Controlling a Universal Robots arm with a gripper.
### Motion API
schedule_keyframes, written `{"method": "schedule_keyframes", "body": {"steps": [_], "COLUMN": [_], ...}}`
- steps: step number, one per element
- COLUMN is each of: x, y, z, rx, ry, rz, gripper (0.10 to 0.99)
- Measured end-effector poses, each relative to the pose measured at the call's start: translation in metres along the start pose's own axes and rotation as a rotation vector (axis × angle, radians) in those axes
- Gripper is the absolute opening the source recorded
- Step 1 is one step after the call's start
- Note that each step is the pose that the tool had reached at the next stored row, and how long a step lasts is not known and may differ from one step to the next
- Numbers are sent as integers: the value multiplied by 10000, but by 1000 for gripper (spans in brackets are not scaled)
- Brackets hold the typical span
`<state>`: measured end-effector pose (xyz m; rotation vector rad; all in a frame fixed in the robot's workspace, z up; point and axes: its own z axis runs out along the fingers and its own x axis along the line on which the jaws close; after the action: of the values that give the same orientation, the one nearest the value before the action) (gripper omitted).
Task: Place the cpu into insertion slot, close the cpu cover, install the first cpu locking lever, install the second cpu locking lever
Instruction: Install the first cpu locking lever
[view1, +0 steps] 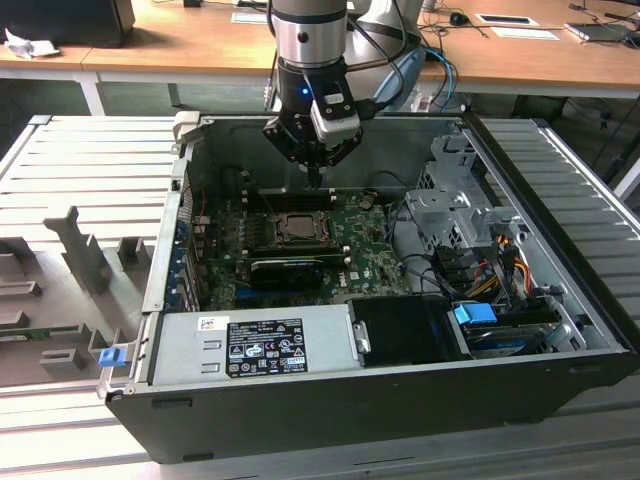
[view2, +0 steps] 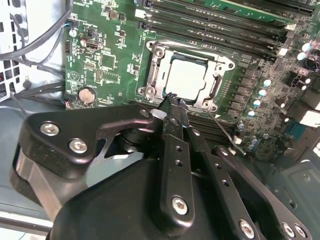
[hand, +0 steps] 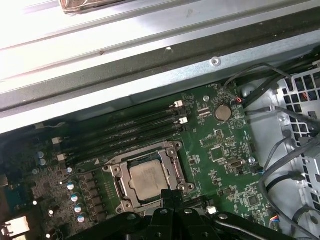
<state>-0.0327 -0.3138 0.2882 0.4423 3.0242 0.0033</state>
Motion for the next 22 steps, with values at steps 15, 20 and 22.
{"method": "schedule_keyframes", "body": {"steps": [15, 20, 22], "x": [0, 0, 0], "y": [0, 0, 0], "z": [0, 0, 0], "rx": [-53, -75, -83], "ry": [9, 13, 14], "rz": [-626, -897, -979], "gripper": [106, 106, 106]}}
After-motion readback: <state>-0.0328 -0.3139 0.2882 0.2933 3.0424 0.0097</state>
